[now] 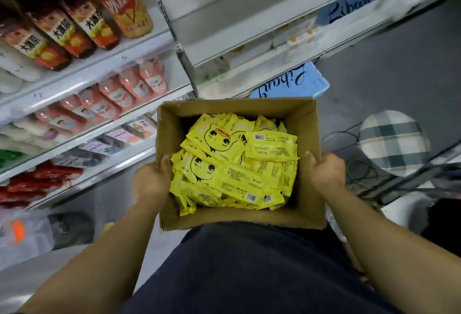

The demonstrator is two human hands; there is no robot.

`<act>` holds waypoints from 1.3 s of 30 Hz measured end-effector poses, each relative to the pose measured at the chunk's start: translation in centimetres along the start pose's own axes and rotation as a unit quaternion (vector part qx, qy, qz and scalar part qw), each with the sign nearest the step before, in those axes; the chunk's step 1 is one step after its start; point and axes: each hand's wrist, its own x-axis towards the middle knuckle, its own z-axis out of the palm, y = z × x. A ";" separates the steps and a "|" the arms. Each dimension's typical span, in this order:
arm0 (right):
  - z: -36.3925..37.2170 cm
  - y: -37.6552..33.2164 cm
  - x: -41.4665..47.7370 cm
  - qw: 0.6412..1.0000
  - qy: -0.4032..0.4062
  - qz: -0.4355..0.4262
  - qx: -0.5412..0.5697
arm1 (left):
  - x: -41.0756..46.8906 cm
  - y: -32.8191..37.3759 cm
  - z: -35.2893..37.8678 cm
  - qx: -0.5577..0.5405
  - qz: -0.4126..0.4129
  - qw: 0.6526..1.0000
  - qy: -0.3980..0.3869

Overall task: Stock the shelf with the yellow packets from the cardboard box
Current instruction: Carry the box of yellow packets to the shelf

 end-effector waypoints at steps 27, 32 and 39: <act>-16.8 -0.8 42.9 0.997 -0.009 -0.073 -0.026 | 14.3 37.8 13.7 -0.027 -0.027 0.999 0.019; -17.8 -2.8 47.3 0.997 -0.030 -0.055 -0.037 | 17.2 41.1 14.1 -0.046 -0.051 0.998 0.004; -18.4 -4.2 53.4 0.993 -0.043 -0.091 -0.058 | 17.5 44.4 16.6 -0.054 -0.106 0.993 0.013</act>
